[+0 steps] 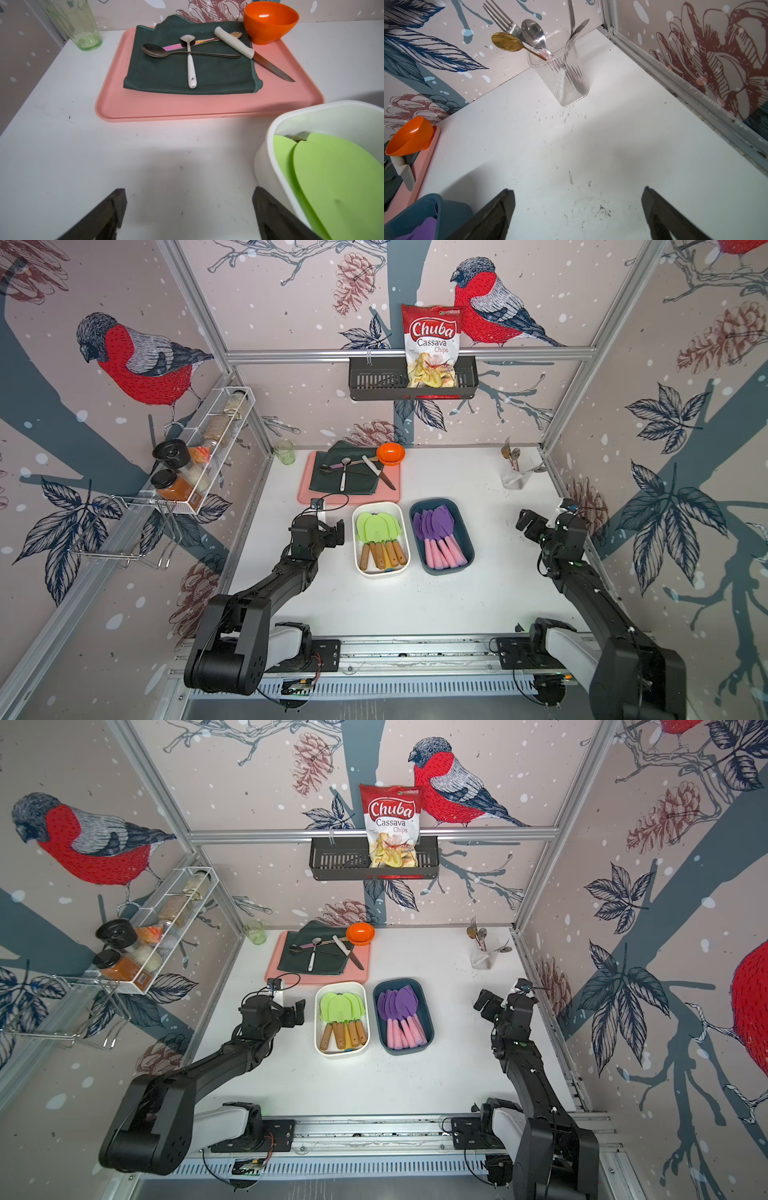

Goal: Sort the small shovels by color and place them into the storage box
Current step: Reset both arms

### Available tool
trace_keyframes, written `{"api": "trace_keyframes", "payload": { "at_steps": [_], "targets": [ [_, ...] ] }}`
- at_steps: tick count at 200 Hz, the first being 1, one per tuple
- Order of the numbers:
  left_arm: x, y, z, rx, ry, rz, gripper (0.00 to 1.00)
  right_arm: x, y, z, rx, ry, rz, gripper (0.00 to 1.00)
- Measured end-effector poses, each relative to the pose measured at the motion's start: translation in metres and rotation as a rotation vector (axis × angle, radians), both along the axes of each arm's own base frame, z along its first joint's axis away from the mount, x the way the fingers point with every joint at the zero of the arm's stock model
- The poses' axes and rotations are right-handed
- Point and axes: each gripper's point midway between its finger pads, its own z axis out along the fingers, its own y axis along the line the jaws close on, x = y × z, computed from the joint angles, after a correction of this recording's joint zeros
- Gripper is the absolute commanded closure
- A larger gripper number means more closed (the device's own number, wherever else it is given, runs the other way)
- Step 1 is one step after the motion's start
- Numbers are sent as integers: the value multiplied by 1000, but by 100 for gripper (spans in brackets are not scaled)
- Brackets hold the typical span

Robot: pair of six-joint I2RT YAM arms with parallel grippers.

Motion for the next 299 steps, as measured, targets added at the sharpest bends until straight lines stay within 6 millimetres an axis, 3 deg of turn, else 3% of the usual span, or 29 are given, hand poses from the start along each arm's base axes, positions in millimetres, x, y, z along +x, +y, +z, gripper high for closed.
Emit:
{"api": "trace_keyframes", "payload": {
  "at_steps": [23,52,79,107,118,140,167,299],
  "targets": [
    [3,7,-4,24,-51,20,2,-9,-2,-9,-27,-79,-15,0],
    [15,20,12,39,-186,61,1,-6,1,-8,-77,-178,-12,0],
    [5,26,-19,64,-169,78,2,4,8,-21,-125,-182,14,0],
    [27,43,22,42,-313,165,0,26,33,-11,-229,-238,92,0],
    [27,44,21,36,-306,169,0,31,31,-11,-256,-257,83,0],
    [29,46,25,26,-316,181,0,27,27,-36,-294,-204,82,0],
    [29,46,24,25,-310,186,0,44,15,-5,-294,-307,44,0],
    [30,49,24,28,-309,200,0,45,23,-7,-289,-304,82,0]
  ]
}}
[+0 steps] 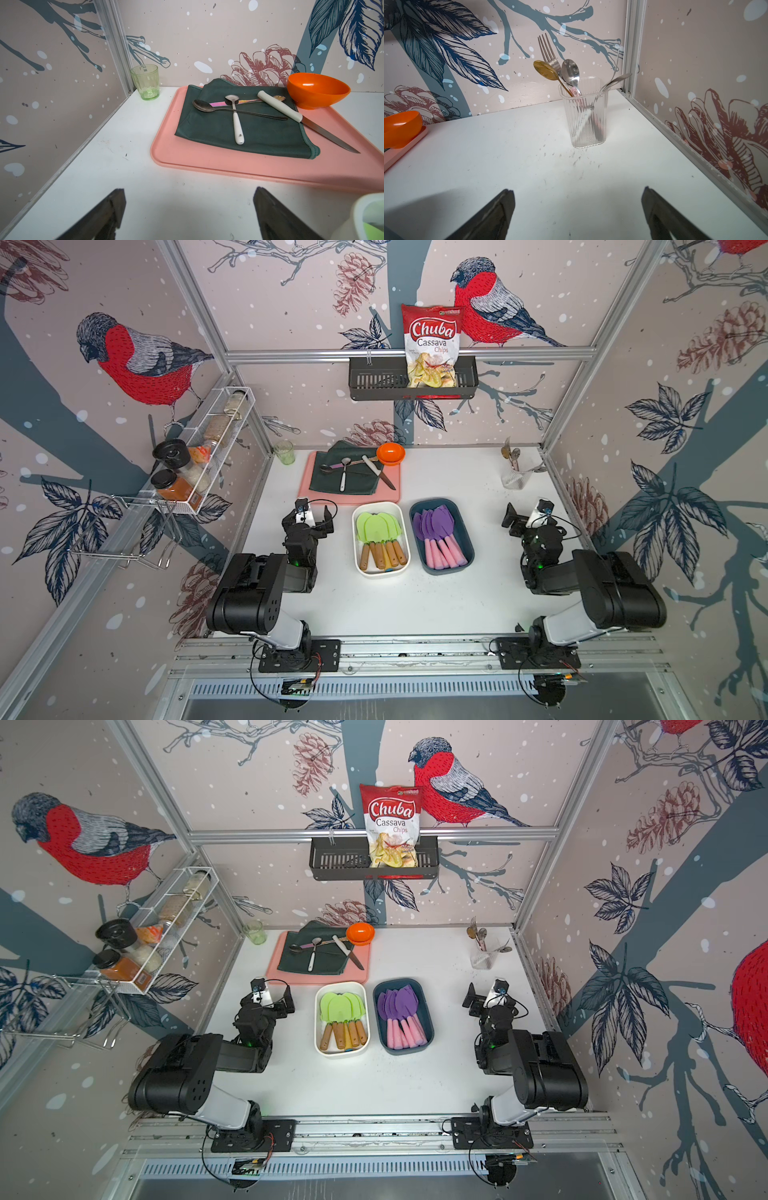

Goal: Sort the small shovels by color and place them into the storage box
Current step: Reset both arms

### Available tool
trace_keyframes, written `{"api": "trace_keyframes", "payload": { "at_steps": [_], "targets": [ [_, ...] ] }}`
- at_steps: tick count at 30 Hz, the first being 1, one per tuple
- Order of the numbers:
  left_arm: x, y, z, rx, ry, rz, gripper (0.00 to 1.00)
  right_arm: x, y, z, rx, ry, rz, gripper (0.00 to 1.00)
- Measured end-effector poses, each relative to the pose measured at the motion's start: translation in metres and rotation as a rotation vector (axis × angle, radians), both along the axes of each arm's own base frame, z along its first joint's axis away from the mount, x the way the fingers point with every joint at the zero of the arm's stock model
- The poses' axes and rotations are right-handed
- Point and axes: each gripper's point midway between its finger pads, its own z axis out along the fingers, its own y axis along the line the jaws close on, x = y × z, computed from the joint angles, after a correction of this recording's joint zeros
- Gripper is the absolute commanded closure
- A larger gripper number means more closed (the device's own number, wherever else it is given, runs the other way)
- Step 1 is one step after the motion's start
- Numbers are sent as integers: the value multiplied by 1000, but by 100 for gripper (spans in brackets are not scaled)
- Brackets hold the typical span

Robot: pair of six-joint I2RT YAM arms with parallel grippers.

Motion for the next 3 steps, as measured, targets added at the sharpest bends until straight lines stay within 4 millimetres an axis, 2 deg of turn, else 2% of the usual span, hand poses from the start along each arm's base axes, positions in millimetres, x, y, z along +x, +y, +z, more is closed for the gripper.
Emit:
{"api": "trace_keyframes", "payload": {
  "at_steps": [3],
  "targets": [
    [0,0,0,-1,0,0,0,-2,5,-1,-7,2,5,0]
  ]
}}
